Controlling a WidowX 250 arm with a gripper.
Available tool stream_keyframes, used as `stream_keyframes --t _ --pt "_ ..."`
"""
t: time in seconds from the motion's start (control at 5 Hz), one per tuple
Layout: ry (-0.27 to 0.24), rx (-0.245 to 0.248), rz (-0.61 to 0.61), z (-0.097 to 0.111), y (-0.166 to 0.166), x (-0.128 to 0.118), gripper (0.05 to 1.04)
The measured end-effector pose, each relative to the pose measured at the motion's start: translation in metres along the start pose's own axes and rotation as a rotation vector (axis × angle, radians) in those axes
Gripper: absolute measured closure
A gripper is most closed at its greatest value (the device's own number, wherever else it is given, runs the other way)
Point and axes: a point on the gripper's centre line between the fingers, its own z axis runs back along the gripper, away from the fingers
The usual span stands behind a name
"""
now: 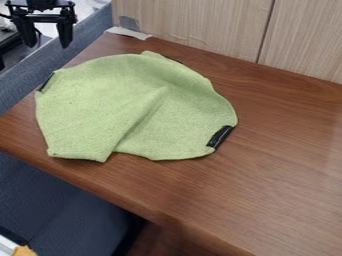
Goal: Fold the cloth from right to left
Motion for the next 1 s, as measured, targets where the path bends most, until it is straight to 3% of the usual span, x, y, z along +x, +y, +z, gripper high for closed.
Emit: stream_keyframes --t 0.2,0.4,0.6,1.0 --pt "0.043 -0.012 -0.012 -0.017 -0.004 -0.005 0.083" --pt "0.073 -0.034 -0.069 -0.035 -0.029 -0.019 0.083" --pt "0.021 -0.063 -0.161 -0.022 -0.061 -0.026 0.083" --pt "-0.017 -0.138 -0.367 -0.006 -0.132 -0.064 0.083"
